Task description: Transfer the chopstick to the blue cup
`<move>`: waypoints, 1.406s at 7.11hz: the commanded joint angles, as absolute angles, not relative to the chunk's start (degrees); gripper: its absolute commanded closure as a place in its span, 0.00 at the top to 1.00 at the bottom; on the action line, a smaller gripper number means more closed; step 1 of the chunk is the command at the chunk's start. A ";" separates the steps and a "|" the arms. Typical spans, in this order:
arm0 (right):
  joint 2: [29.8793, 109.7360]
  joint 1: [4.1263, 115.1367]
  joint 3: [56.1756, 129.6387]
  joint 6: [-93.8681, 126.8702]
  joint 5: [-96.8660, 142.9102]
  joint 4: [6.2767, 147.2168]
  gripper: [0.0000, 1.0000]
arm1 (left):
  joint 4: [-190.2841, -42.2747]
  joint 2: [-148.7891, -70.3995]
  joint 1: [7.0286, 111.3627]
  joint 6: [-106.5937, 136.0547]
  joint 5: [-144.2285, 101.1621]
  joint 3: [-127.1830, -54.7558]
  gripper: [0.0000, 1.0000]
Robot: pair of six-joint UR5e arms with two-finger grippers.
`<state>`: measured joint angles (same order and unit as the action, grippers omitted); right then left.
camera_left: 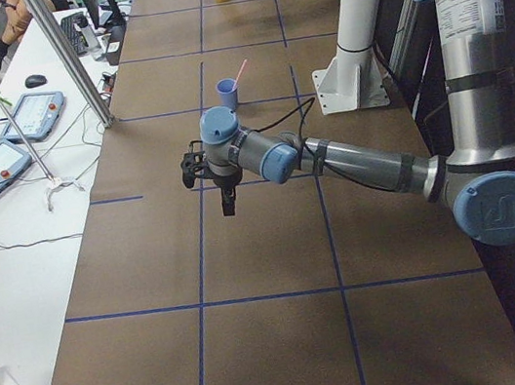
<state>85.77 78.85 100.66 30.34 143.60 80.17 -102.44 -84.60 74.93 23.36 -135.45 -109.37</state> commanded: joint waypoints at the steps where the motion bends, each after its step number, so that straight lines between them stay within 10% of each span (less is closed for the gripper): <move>1: 90.60 87.58 96.53 3.04 137.84 87.84 1.00 | -100.29 -82.97 83.63 2.83 -135.44 -103.05 1.00; 10: 94.30 94.66 93.33 -16.96 134.82 92.90 1.00 | -75.49 -85.78 91.23 -10.81 -135.18 -104.24 1.00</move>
